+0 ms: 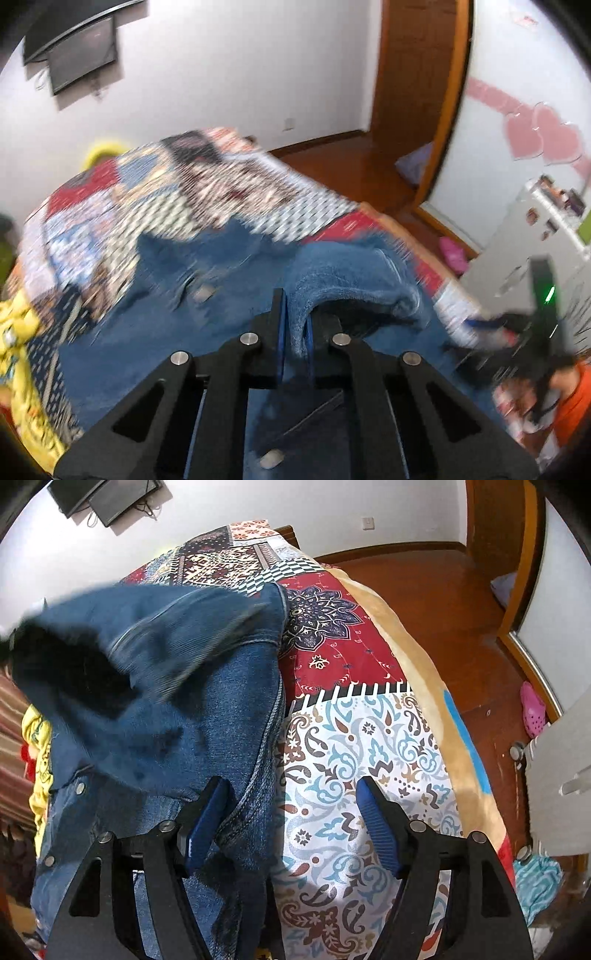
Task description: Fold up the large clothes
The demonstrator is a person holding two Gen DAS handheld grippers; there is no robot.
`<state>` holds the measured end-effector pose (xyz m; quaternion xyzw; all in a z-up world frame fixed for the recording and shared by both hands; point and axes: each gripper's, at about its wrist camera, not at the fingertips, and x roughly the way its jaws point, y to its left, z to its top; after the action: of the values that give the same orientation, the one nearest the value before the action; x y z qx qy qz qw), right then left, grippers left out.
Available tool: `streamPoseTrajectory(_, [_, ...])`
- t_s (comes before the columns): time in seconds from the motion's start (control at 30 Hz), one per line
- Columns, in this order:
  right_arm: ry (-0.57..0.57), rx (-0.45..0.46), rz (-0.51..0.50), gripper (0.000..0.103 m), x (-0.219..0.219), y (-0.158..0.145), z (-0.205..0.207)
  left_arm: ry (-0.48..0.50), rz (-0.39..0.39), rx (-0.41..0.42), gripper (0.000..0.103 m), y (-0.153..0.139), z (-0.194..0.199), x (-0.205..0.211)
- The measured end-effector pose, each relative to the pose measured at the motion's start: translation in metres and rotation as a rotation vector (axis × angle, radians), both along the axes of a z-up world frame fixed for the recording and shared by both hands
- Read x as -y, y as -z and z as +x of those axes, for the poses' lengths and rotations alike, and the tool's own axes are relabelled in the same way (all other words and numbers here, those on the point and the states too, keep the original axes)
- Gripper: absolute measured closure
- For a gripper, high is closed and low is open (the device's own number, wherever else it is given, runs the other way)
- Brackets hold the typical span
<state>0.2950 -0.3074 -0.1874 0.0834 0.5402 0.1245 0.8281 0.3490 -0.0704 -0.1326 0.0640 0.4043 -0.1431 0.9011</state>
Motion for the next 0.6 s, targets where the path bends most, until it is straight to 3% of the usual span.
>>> streamPoseTrajectory(0.13, [-0.002, 0.000, -0.024, 0.032, -0.003, 0.001, -0.002, -0.065, 0.016, -0.109, 0.089, 0.040, -0.024, -0.037])
streamPoseTrajectory(0.33, [-0.002, -0.008, -0.055, 0.031, -0.008, 0.001, -0.003, -0.129, -0.004, -0.238, 0.051, 0.086, -0.050, -0.066])
streamPoseTrajectory(0.43, [0.014, -0.015, -0.053, 0.031, -0.006, -0.001, 0.000, -0.128, -0.010, -0.297, 0.045, 0.090, -0.051, -0.065])
streamPoseTrajectory(0.6, [0.053, -0.025, 0.001, 0.032, -0.001, -0.008, -0.001, -0.068, 0.089, -0.245, 0.043, 0.068, -0.052, -0.045])
